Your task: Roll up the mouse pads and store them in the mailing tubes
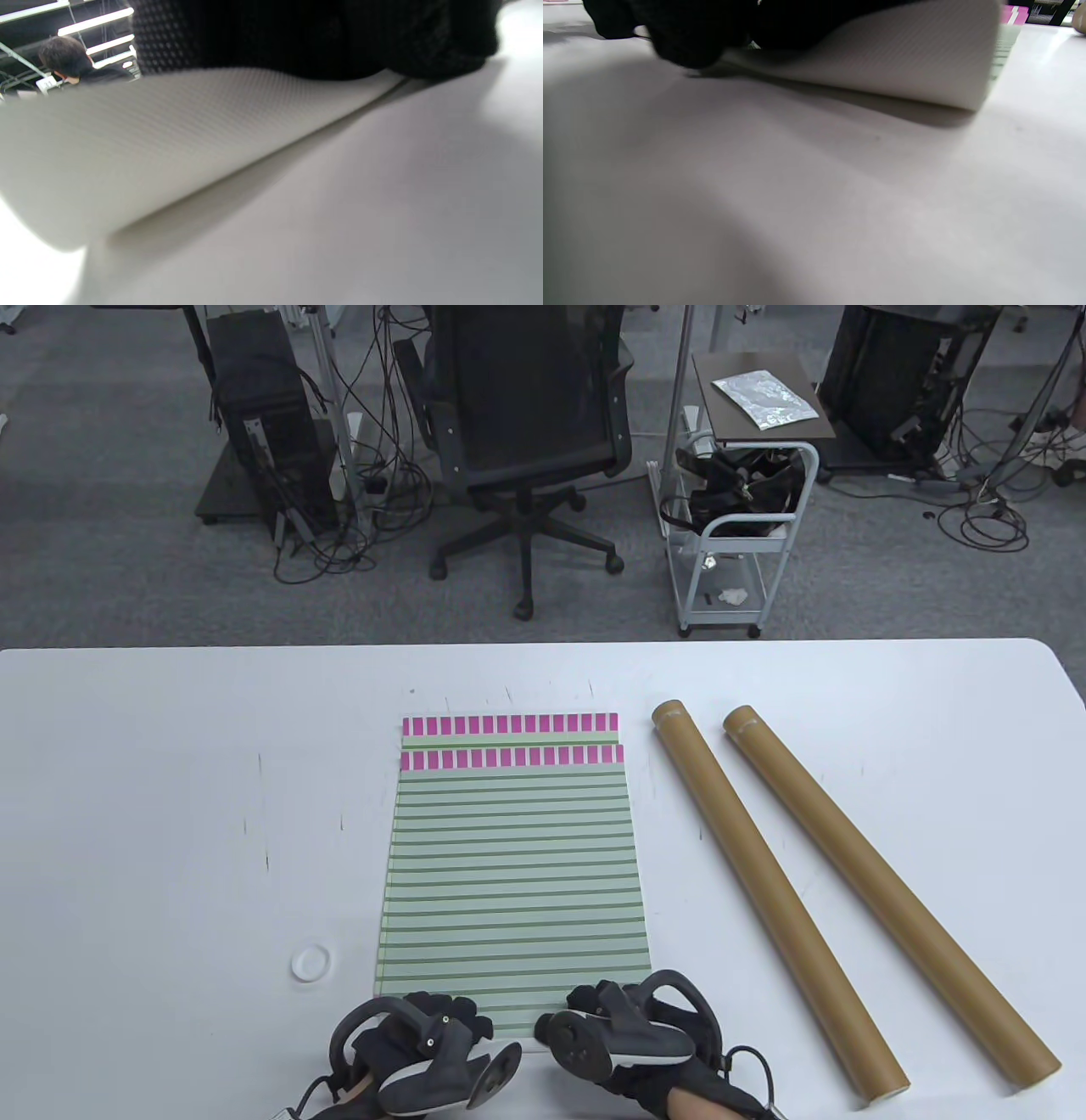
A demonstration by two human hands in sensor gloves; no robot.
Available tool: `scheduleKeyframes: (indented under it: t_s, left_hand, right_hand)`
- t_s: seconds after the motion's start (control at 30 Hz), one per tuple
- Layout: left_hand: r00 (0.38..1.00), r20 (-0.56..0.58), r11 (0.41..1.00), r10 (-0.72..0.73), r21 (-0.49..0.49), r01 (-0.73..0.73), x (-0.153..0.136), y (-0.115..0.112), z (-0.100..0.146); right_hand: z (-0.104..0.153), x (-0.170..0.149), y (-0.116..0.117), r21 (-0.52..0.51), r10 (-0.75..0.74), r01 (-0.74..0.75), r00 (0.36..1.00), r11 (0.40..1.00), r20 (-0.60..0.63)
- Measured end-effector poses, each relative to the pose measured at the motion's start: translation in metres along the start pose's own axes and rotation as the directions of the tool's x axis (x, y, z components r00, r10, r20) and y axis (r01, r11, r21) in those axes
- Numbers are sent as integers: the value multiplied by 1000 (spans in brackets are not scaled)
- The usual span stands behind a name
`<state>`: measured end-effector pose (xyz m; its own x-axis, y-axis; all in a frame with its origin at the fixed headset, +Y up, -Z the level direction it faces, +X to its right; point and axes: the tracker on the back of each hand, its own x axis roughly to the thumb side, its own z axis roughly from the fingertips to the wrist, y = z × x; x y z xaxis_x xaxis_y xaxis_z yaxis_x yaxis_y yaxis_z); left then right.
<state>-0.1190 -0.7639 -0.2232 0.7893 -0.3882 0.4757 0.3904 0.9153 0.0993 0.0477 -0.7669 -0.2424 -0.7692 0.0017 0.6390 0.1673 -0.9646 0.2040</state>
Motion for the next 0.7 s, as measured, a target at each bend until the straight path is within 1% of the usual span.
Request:
scheduleKeyframes:
  t_s: [0.03,0.13,0.27,0.37,0.47,0.6,0.7]
  left_hand:
    - [1000,-3,1000,-28,3,28,2,1,0]
    - [996,18,996,-90,14,89,6,2,2]
    - [990,32,991,-135,20,134,10,2,4]
    - [996,19,996,-84,-3,84,8,0,3]
    - [1000,18,999,3,-33,-3,3,-3,1]
    - [999,-3,998,32,-56,-32,1,-5,1]
    - [1000,-4,999,-6,-51,6,2,-6,2]
  right_hand:
    - [0,0,-1,5,16,-16,1000,1000,-2]
    - [-2,4,-3,-24,89,-89,996,996,-11]
    - [-4,6,-2,-63,92,-94,995,994,-33]
    - [-2,7,-1,-140,109,-116,992,983,-58]
    - [1,9,-2,-158,140,-148,988,976,-57]
    - [1,12,-3,-159,187,-194,981,968,-57]
    - [1,13,-3,-139,207,-213,977,967,-55]
